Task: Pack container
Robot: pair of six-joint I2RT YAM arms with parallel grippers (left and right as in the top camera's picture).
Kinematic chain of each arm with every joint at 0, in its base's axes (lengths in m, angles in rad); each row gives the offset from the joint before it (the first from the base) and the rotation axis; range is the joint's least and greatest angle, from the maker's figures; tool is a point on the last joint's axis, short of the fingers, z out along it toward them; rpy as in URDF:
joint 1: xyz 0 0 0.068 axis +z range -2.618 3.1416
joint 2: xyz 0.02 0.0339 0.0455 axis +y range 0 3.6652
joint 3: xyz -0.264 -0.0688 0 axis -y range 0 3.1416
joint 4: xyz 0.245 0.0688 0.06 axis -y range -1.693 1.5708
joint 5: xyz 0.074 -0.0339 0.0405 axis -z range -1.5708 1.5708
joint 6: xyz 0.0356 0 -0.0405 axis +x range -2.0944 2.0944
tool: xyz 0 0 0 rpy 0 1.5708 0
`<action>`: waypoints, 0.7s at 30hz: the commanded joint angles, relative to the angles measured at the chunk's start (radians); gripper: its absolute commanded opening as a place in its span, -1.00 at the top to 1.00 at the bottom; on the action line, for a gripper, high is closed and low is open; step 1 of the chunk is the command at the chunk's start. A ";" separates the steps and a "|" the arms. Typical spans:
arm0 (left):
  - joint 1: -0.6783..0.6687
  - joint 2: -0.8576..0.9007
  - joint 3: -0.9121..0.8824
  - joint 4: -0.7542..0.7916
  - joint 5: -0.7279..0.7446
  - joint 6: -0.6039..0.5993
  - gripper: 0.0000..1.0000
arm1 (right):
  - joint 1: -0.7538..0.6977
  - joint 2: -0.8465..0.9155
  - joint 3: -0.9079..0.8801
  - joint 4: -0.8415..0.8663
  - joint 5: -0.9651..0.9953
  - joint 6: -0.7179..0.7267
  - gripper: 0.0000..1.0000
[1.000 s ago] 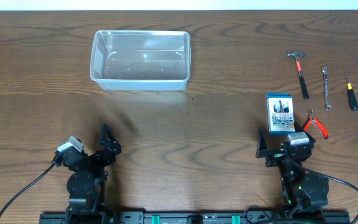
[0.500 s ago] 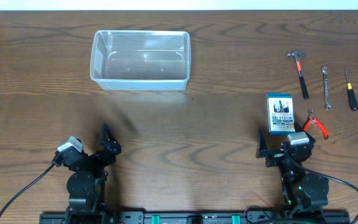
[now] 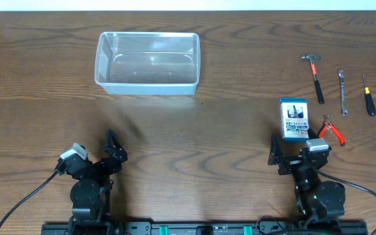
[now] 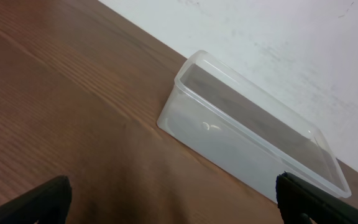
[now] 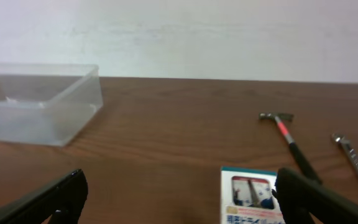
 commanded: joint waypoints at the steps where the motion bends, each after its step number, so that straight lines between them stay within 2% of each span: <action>1: 0.004 -0.006 -0.029 0.000 -0.005 -0.002 -0.96 | -0.007 -0.003 -0.006 0.003 -0.007 0.124 -0.99; 6: 0.004 -0.006 -0.029 0.000 -0.005 -0.002 -0.96 | -0.007 -0.003 -0.006 0.021 -0.007 0.290 -0.98; 10: 0.004 -0.006 -0.029 0.000 -0.005 -0.002 -0.96 | -0.007 -0.003 -0.006 0.006 -0.016 0.324 -0.99; 13: 0.004 -0.006 -0.029 0.000 -0.005 -0.002 -0.96 | -0.007 -0.002 -0.005 0.009 -0.129 0.373 -0.99; 16: 0.004 -0.006 -0.029 0.000 -0.005 -0.002 -0.96 | -0.007 0.011 0.002 0.006 -0.307 0.375 -0.99; 21: 0.004 -0.006 -0.029 0.000 -0.005 -0.002 -0.96 | -0.007 0.074 0.028 -0.061 -0.491 0.375 -0.98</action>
